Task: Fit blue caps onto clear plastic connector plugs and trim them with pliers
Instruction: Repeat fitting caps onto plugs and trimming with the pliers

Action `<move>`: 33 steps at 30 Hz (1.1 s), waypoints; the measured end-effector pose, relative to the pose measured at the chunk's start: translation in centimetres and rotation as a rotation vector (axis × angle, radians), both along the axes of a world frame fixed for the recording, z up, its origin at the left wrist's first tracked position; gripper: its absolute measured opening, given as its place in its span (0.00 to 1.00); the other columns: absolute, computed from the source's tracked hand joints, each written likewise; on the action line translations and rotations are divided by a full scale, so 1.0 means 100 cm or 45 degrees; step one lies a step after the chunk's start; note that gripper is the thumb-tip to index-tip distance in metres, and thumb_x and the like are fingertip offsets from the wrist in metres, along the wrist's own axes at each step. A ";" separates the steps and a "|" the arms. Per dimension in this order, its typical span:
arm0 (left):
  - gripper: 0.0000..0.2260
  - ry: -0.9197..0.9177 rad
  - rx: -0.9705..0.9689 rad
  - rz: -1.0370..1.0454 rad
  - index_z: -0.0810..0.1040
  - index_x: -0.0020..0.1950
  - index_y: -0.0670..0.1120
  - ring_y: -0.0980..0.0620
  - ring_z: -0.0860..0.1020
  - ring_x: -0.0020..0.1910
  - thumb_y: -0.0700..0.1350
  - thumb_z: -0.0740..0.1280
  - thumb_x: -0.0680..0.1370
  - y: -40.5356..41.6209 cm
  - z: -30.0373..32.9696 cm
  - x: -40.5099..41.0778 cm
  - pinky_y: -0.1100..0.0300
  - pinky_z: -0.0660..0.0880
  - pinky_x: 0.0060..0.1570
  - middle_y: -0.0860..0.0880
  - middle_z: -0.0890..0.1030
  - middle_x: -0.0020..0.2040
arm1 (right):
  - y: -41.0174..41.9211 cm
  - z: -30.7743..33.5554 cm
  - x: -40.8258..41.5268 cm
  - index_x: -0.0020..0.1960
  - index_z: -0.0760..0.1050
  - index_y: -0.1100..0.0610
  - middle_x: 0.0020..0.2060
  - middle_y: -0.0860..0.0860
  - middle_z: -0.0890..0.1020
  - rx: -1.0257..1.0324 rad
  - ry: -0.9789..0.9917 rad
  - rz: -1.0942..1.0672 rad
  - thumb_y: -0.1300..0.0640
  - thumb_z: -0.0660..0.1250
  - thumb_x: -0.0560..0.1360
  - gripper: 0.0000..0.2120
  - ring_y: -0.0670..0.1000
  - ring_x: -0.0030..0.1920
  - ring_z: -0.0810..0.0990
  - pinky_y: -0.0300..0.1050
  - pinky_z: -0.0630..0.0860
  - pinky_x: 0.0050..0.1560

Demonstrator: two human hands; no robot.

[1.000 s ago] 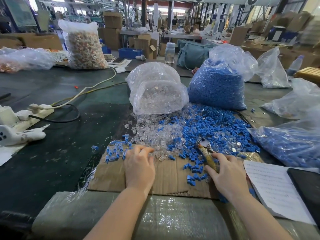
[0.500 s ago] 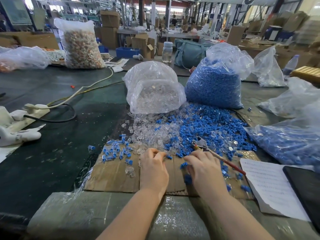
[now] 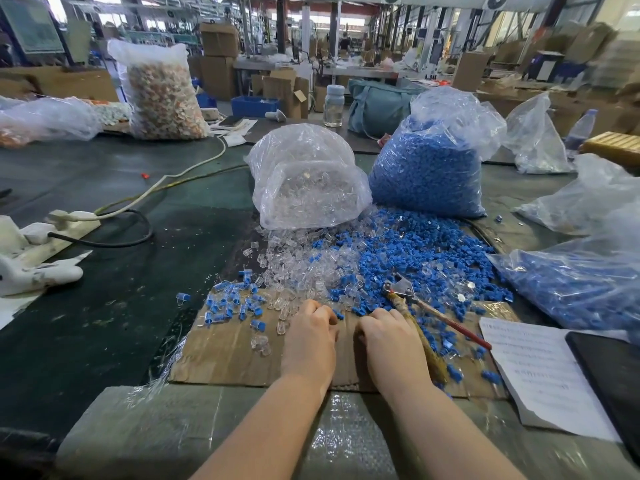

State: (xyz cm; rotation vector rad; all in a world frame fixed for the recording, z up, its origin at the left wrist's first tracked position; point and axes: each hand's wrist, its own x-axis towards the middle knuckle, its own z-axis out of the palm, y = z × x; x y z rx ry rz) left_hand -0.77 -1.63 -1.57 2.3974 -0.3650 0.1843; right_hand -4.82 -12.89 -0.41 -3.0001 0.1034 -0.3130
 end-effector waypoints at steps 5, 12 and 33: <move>0.04 0.001 0.006 0.013 0.75 0.50 0.48 0.56 0.72 0.44 0.41 0.66 0.77 0.002 0.001 0.001 0.64 0.68 0.44 0.53 0.74 0.51 | 0.006 -0.002 -0.004 0.53 0.74 0.50 0.50 0.47 0.77 0.098 -0.098 -0.027 0.57 0.56 0.79 0.09 0.49 0.53 0.72 0.41 0.65 0.54; 0.12 0.062 -0.200 0.001 0.76 0.62 0.45 0.59 0.72 0.46 0.42 0.64 0.78 0.003 -0.002 -0.003 0.70 0.67 0.50 0.54 0.69 0.51 | 0.012 -0.004 -0.010 0.49 0.78 0.54 0.43 0.46 0.79 0.499 -0.288 -0.113 0.58 0.65 0.76 0.04 0.47 0.48 0.74 0.37 0.67 0.47; 0.10 0.564 -0.960 0.167 0.81 0.36 0.48 0.62 0.78 0.29 0.33 0.71 0.71 0.003 0.007 -0.012 0.71 0.74 0.30 0.51 0.82 0.32 | 0.019 -0.002 -0.015 0.44 0.78 0.54 0.39 0.45 0.79 0.779 -0.344 -0.229 0.56 0.67 0.75 0.02 0.46 0.43 0.75 0.42 0.71 0.48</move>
